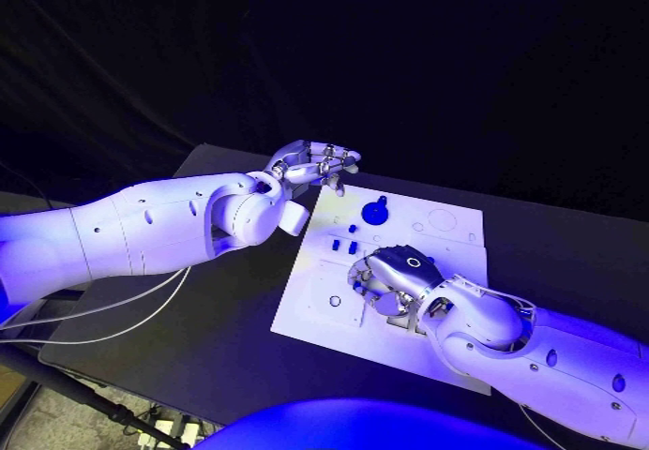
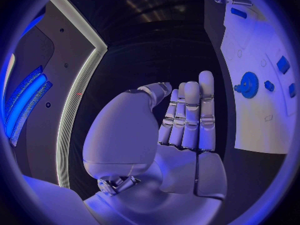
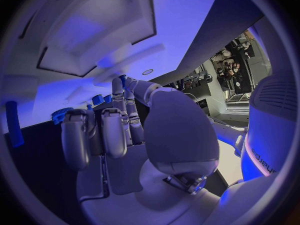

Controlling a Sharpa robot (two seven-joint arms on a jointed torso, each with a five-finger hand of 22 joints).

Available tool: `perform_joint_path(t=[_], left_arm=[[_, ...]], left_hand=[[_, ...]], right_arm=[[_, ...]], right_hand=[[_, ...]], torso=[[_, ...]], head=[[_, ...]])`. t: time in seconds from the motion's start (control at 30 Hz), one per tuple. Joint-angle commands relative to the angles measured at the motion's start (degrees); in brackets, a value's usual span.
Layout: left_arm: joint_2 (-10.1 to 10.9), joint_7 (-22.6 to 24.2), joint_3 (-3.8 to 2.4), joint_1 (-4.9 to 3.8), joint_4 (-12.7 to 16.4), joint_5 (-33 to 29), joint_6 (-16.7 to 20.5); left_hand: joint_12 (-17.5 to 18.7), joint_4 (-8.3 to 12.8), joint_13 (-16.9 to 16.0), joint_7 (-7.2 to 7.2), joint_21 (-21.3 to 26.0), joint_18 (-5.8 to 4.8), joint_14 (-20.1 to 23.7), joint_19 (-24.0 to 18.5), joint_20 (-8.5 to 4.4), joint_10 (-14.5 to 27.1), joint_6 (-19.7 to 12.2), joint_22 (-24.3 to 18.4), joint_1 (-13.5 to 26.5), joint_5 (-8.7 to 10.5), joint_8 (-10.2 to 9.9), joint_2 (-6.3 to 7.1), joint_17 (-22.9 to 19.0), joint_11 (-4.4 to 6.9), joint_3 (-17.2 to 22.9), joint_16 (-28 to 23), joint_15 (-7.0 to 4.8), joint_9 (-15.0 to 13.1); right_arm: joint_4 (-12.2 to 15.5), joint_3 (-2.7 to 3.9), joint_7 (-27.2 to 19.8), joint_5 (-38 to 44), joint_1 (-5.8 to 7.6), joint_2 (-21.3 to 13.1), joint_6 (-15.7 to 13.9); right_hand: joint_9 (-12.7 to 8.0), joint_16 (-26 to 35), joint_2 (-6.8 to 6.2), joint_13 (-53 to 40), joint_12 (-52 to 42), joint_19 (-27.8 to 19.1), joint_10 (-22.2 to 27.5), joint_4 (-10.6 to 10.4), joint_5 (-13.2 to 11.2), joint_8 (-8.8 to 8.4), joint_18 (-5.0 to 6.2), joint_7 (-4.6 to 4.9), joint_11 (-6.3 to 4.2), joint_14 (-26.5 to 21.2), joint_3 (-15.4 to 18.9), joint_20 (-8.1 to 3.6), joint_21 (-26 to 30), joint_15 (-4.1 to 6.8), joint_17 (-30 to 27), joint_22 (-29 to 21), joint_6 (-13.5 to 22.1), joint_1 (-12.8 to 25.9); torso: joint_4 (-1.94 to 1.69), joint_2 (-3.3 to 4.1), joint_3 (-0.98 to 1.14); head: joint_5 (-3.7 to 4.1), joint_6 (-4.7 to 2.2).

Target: Assemble the parts on the task board

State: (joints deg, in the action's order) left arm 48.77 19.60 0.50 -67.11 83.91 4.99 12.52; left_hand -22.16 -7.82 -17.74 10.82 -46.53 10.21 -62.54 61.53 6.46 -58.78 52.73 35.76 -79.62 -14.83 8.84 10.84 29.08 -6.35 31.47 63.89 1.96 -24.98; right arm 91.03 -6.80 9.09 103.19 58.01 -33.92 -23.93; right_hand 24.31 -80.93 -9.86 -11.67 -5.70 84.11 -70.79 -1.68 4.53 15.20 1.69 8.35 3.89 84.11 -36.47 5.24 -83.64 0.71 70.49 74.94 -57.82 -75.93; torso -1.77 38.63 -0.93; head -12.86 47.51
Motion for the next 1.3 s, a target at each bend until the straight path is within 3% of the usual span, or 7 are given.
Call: perform_joint_path(t=[0.03,0.27,0.67,0.8,0.9,1.1,1.3], left_arm=[[-0.16,0.05,-0.04,-0.08,0.1,0.06,-0.99],[-0.41,-0.08,0.0,-0.07,-0.2,0.06,-1.1],[-0.43,-0.25,0.13,-0.06,-0.42,0.06,-1.15],[-0.37,-0.33,0.17,-0.06,-0.49,0.06,-1.19],[-0.32,-0.41,0.22,-0.06,-0.53,0.06,-1.26],[-0.28,-0.49,0.29,-0.05,-0.44,0.06,-1.37],[-0.14,-0.49,0.36,-0.05,-0.32,0.06,-1.47]], left_hand=[[-0.37,-0.24,-0.08,-0.19,0.38,0.35,0.49,0.03,0.48,0.51,-0.24,-0.06,0.26,-0.28,0.04,-0.44,0.04,0.02,0.25,-0.14,0.03,0.09],[-0.42,-0.25,-0.09,-0.19,0.39,0.36,0.49,0.04,0.48,0.54,-0.24,-0.07,0.26,-0.28,0.06,-0.52,0.04,0.03,0.29,-0.14,0.03,0.09],[-0.46,-0.27,-0.1,-0.19,0.41,0.36,0.49,0.04,0.48,0.57,-0.25,-0.08,0.26,-0.28,0.08,-0.61,0.04,0.03,0.33,-0.14,0.03,0.09],[-0.46,-0.27,-0.1,-0.19,0.41,0.36,0.49,0.04,0.48,0.57,-0.25,-0.08,0.26,-0.28,0.08,-0.61,0.04,0.03,0.33,-0.14,0.03,0.09],[-0.54,-0.26,-0.12,-0.2,0.43,0.36,0.49,0.06,0.48,0.63,-0.27,-0.1,0.24,-0.27,0.11,-0.71,0.05,0.03,0.39,-0.14,0.03,0.1],[-0.54,-0.26,-0.12,-0.2,0.43,0.36,0.49,0.06,0.48,0.63,-0.27,-0.1,0.24,-0.27,0.11,-0.71,0.05,0.03,0.39,-0.14,0.03,0.1],[-0.54,-0.26,-0.12,-0.2,0.43,0.36,0.49,0.06,0.48,0.63,-0.27,-0.1,0.24,-0.27,0.11,-0.71,0.05,0.03,0.39,-0.14,0.03,0.1]], right_arm=[[-0.06,-0.11,0.87,1.08,-0.14,0.1,2.15],[0.34,-0.13,1.17,1.36,-0.14,-0.19,0.85],[3.83,0.01,3.53,1.94,0.1,-3.08,-3.83],[6.16,0.42,4.03,1.85,0.92,-5.3,-5.22],[8.0,0.87,4.38,0.54,2.73,-8.03,-5.44],[8.84,1.22,4.62,-3.71,6.38,-12.66,-0.87],[7.87,1.32,3.91,-6.06,9.15,-17.24,6.79]], right_hand=[[-0.59,0.32,-1.41,0.47,0.92,2.86,1.46,-0.63,1.24,-1.09,-0.1,0.43,0.8,2.13,1.18,0.41,0.91,-0.74,-0.22,12.07,1.41,2.04],[-1.33,0.38,-3.23,0.86,1.97,2.34,3.35,-1.58,1.88,-2.83,0.2,0.7,1.4,1.99,2.58,0.99,2.26,-1.26,-0.5,11.56,3.06,4.13],[-1.5,0.87,-3.44,1.06,2.1,1.56,4.71,-1.95,1.85,-3.24,0.63,0.53,1.49,1.68,3.14,1.16,4.2,-1.36,-1.5,10.8,3.13,4.5],[-1.59,1.06,-3.54,1.16,2.03,1.33,5.21,-2.01,1.76,-3.47,0.75,0.34,1.42,1.57,3.37,1.17,4.77,-1.32,-1.84,10.57,3.37,4.48],[-1.61,1.09,-3.45,1.19,1.96,1.33,5.34,-2.03,1.78,-3.53,0.76,0.23,1.37,1.55,3.38,1.16,4.8,-1.29,-1.89,10.56,3.39,4.39],[-1.67,1.18,-3.49,1.27,1.84,1.31,5.54,-2.09,1.85,-3.68,0.77,0.14,1.3,1.52,3.55,1.12,4.87,-1.23,-2.08,10.54,3.5,4.35],[-2.1,1.17,-4.63,2.16,1.63,0.36,9.14,-3.43,2.86,-4.99,1.23,-0.49,1.52,1.51,8.24,1.2,7.35,-1.43,-2.22,9.58,5.07,5.06]], torso=[[-0.04,-0.03,-0.04],[0.0,-0.02,0.0],[0.07,-0.03,0.04],[0.18,-0.1,0.07],[0.2,-0.18,0.04],[0.21,-0.22,-0.07],[0.31,-0.32,-0.25]], head=[[0.14,0.0],[0.38,-0.11],[0.8,-0.38],[1.37,-0.79],[2.21,-1.33],[3.89,-2.3],[6.14,-3.22]])
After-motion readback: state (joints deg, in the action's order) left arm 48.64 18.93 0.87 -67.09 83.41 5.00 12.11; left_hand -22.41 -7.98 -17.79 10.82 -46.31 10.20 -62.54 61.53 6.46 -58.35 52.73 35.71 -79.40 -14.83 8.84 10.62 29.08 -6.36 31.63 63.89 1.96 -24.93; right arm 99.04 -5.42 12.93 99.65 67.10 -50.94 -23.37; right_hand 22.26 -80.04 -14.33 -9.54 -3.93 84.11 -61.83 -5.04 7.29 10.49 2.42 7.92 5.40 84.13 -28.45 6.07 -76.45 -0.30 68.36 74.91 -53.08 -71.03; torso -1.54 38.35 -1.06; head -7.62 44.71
